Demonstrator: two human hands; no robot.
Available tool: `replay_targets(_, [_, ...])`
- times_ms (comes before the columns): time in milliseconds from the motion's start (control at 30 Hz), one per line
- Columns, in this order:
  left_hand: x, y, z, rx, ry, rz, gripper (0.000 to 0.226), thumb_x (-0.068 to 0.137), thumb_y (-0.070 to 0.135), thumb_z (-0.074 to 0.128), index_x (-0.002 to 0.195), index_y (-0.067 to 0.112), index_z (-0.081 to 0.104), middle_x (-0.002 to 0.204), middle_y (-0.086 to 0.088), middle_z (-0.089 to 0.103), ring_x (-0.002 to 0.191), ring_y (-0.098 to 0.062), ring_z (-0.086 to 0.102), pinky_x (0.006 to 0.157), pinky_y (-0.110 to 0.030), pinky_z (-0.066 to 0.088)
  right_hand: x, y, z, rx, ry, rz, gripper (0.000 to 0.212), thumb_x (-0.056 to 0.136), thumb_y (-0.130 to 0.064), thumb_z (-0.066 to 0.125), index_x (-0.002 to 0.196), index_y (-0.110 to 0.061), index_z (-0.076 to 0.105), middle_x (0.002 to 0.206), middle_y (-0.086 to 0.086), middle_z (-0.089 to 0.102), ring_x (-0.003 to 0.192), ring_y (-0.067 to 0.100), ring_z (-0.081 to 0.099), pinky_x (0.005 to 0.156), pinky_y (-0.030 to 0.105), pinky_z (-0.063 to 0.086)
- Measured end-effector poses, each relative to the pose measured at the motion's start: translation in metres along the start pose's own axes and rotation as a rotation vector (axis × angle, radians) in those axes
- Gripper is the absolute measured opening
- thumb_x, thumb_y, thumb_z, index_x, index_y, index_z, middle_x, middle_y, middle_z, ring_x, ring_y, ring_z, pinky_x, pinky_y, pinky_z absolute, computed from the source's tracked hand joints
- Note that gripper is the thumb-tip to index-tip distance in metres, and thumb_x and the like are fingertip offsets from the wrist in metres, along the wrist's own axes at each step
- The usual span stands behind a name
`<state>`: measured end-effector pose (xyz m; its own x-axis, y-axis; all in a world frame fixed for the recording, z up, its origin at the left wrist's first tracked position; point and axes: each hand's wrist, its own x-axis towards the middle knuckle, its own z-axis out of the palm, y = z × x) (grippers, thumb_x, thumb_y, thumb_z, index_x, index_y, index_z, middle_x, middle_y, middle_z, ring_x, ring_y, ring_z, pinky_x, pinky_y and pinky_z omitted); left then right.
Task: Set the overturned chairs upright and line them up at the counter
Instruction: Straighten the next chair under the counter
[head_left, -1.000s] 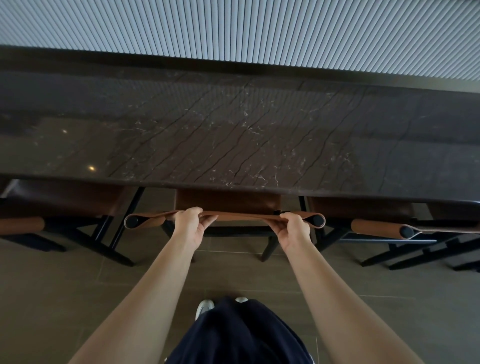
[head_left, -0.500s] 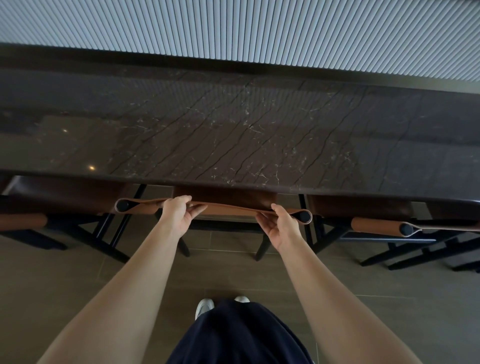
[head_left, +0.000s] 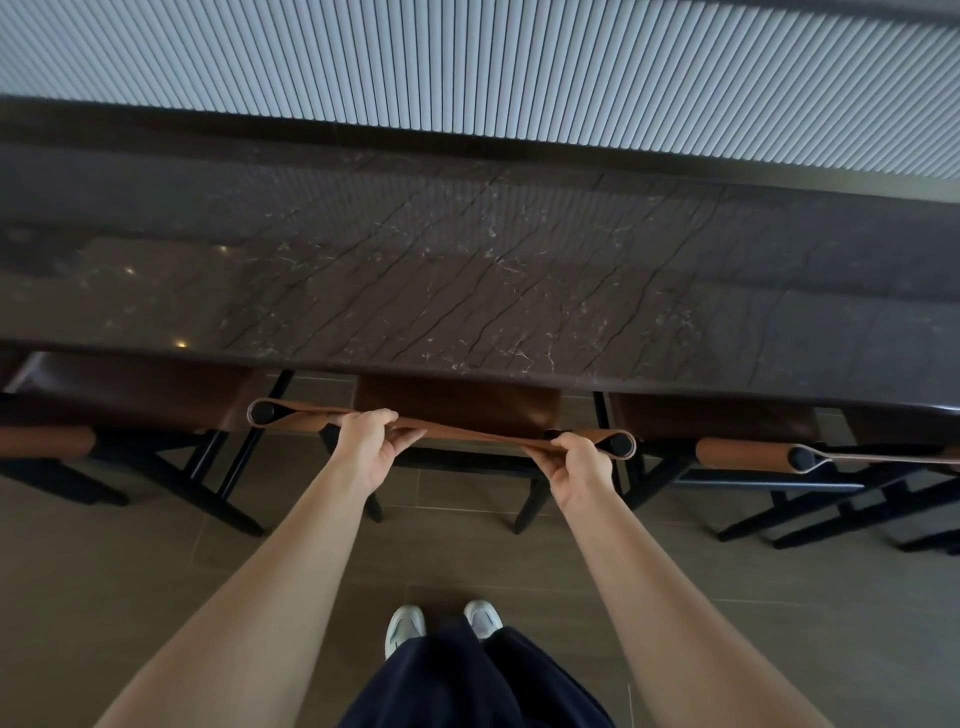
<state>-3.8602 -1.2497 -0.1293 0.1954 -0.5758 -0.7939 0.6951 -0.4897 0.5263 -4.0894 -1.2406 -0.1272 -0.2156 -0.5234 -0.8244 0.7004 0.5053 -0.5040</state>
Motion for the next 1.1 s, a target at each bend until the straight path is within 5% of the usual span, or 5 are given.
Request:
replay_targets(433, [0.006, -0.021, 0.033, -0.058, 0.025, 0.014, 0.050, 0.097, -0.005, 0.045, 0.143, 0.010, 0.031, 0.130, -0.021, 0.052, 0.095, -0.031, 0.064, 0.079, -0.048, 0.058, 0.022, -0.031, -0.009, -0.002, -0.011, 0.010, 0.013, 0.094, 0.009, 0.051, 0.096, -0.004, 0.050, 0.104, 0.023, 0.061, 0.084, 0.034, 0.068, 0.048, 0.038, 0.059])
replay_targets(667, [-0.008, -0.014, 0.026, 0.021, -0.025, -0.029, 0.042, 0.092, 0.006, 0.061, 0.131, 0.007, 0.046, 0.126, -0.025, 0.052, 0.100, -0.040, 0.066, 0.071, -0.049, 0.060, 0.015, -0.031, -0.019, -0.136, -0.119, 0.022, 0.023, 0.096, -0.019, 0.062, 0.112, -0.004, 0.056, 0.111, 0.022, 0.069, 0.097, 0.031, 0.070, 0.077, 0.042, 0.058])
replay_targets(833, [-0.023, -0.020, 0.018, 0.056, 0.012, 0.066, 0.054, 0.092, 0.017, 0.065, 0.139, 0.014, 0.039, 0.129, -0.017, 0.051, 0.100, -0.033, 0.067, 0.078, -0.047, 0.059, 0.003, -0.034, -0.022, -0.226, -0.151, 0.039, 0.017, 0.098, -0.034, 0.057, 0.095, -0.020, 0.048, 0.108, 0.016, 0.068, 0.107, 0.030, 0.065, 0.093, 0.046, 0.052])
replay_targets(967, [-0.040, -0.024, 0.006, 0.089, 0.009, 0.123, 0.052, 0.094, 0.023, 0.062, 0.140, 0.013, 0.040, 0.132, -0.012, 0.054, 0.100, -0.028, 0.067, 0.087, -0.043, 0.056, -0.012, -0.028, -0.024, -0.356, -0.200, 0.051, 0.035, 0.100, -0.037, 0.052, 0.127, -0.015, 0.052, 0.115, 0.012, 0.070, 0.108, 0.026, 0.066, 0.083, 0.042, 0.052])
replay_targets(1100, [-0.063, -0.018, -0.012, 0.078, -0.050, 0.145, 0.045, 0.095, 0.034, 0.058, 0.135, 0.016, 0.047, 0.115, -0.007, 0.065, 0.101, -0.026, 0.068, 0.086, -0.042, 0.055, -0.033, -0.020, -0.019, -0.495, -0.261, 0.046, 0.035, 0.101, -0.033, 0.048, 0.126, -0.010, 0.060, 0.110, 0.008, 0.073, 0.104, 0.023, 0.068, 0.081, 0.040, 0.050])
